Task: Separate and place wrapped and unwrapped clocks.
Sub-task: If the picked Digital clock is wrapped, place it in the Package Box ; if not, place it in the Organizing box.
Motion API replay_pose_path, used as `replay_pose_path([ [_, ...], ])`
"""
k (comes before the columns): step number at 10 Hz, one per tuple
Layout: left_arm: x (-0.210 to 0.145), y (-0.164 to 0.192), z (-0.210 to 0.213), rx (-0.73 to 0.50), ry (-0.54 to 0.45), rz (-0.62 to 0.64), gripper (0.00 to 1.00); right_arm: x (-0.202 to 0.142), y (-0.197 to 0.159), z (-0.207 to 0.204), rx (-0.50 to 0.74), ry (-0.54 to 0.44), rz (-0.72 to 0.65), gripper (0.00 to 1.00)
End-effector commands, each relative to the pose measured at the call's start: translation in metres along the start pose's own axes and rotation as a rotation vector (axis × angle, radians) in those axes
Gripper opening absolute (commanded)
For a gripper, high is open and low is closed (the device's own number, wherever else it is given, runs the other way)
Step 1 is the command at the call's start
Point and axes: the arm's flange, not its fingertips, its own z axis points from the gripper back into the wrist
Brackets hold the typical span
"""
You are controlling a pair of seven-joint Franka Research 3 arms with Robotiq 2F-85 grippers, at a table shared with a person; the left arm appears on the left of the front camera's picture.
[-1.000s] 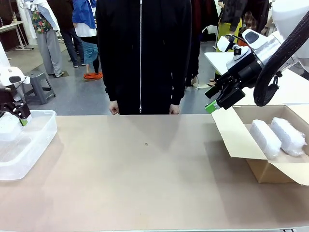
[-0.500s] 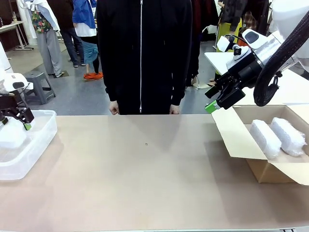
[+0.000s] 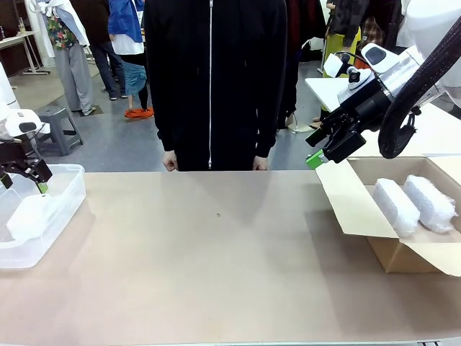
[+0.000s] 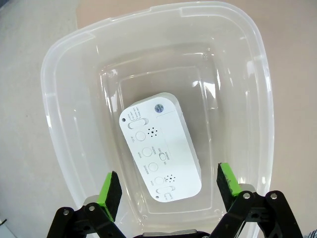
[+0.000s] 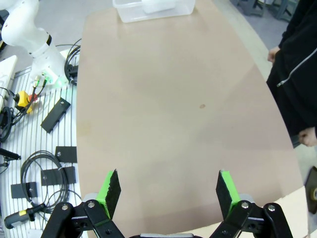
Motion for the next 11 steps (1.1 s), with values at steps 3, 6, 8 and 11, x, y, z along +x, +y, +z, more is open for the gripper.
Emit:
replay_pose_path([
  [3, -0.008, 0.009, 0.013, -0.041, 0.019, -0.003, 1.00, 0.001, -0.002, 0.000, 0.010, 0.000, -0.002, 1.00],
  [6, -0.054, 0.000, 0.062, -0.038, 0.003, -0.022, 1.00, 0.001, -0.002, 0.000, 0.010, 0.000, -0.002, 1.00],
  [8, -0.083, -0.001, 0.091, -0.056, 0.021, -0.033, 1.00, 0.001, -0.002, 0.000, 0.010, 0.000, -0.002, 1.00],
  [11, -0.115, -0.011, 0.113, -0.027, 0.005, -0.018, 1.00, 0.001, -0.002, 0.000, 0.010, 0.000, -0.002, 1.00],
])
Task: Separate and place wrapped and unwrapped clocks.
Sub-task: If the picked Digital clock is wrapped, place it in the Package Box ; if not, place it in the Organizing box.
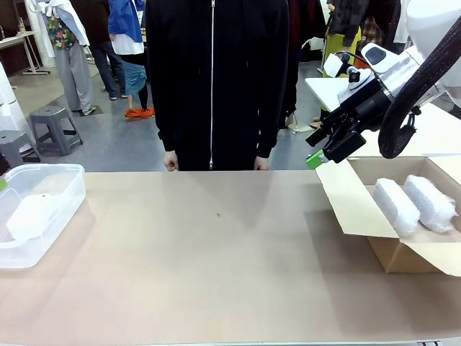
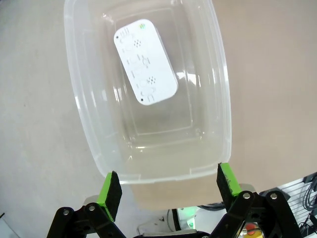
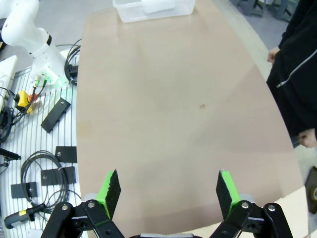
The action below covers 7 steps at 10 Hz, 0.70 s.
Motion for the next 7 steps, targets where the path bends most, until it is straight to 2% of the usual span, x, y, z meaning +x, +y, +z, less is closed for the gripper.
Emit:
replay_pose_path([
  [1, -0.019, -0.002, 0.006, 0.000, -0.032, -0.003, 1.00, 0.001, -0.001, 0.000, 0.009, -0.001, -0.002, 1.00],
  [4, -0.023, 0.003, 0.022, -0.006, -0.125, 0.029, 1.00, 0.001, -0.001, 0.000, 0.009, -0.001, -0.002, 1.00],
  [7, -0.022, 0.005, 0.023, -0.002, -0.146, 0.017, 1.00, 0.001, -0.001, 0.000, 0.009, -0.001, -0.002, 1.00],
])
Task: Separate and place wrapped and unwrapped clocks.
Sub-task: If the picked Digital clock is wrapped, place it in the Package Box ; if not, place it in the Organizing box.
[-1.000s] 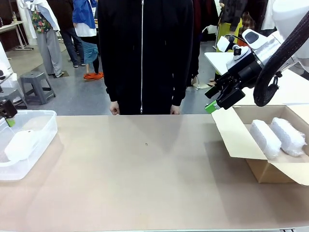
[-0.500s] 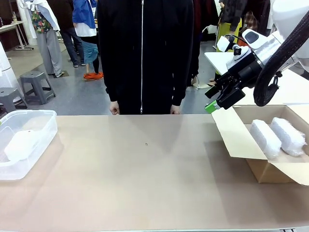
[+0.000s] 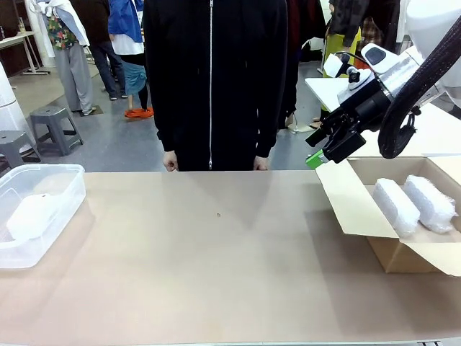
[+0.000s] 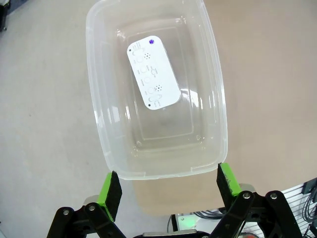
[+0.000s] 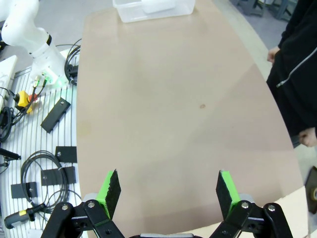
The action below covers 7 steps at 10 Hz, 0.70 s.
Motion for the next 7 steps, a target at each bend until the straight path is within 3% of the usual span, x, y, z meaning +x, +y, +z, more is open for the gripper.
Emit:
replay_pose_path([
  [1, 0.003, 0.000, -0.017, -0.010, 0.041, -0.026, 1.00, 0.001, -0.001, 0.000, 0.009, -0.001, -0.002, 1.00],
  [2, 0.000, 0.000, 0.000, 0.000, 0.000, 0.000, 1.00, 0.001, -0.001, 0.000, 0.009, -0.001, -0.002, 1.00],
  [7, 0.000, 0.000, 0.000, 0.000, 0.000, 0.000, 1.00, 0.001, -0.001, 0.000, 0.009, -0.001, -0.002, 1.00],
])
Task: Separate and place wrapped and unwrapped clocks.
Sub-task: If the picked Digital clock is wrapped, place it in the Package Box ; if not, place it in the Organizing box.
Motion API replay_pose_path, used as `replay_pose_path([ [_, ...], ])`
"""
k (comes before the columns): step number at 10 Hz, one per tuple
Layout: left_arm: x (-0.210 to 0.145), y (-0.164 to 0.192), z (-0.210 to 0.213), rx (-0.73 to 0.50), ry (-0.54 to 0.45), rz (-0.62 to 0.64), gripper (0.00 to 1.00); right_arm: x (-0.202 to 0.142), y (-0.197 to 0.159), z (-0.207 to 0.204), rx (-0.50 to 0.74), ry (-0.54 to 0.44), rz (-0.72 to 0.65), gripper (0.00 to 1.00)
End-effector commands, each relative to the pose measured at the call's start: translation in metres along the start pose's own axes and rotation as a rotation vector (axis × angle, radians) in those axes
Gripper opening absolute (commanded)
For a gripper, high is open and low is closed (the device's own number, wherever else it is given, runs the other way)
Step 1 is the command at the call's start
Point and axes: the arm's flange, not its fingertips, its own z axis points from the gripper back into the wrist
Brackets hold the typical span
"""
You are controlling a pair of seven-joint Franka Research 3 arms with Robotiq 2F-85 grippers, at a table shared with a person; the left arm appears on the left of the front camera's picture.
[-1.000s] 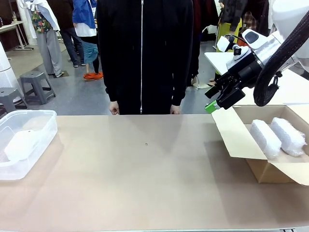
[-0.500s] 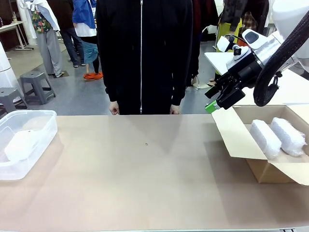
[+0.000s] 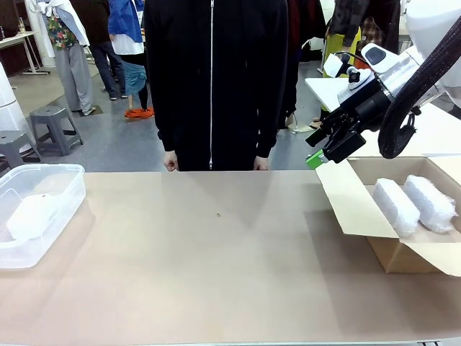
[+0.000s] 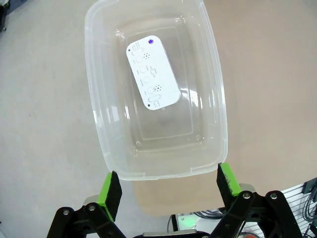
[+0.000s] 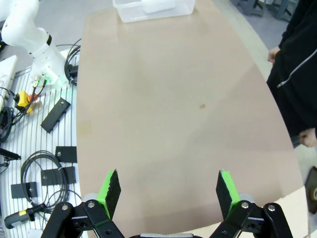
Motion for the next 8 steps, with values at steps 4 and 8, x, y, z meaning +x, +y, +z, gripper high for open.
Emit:
replay_pose_path([
  [4, -0.0009, 0.0006, 0.0015, 0.001, -0.004, 0.003, 1.00, 0.0007, -0.0014, 0.0000, 0.009, -0.001, -0.002, 1.00],
  [8, -0.0009, 0.0006, 0.0015, 0.001, -0.004, 0.003, 1.00, 0.0007, -0.0014, 0.0000, 0.009, -0.001, -0.002, 1.00],
])
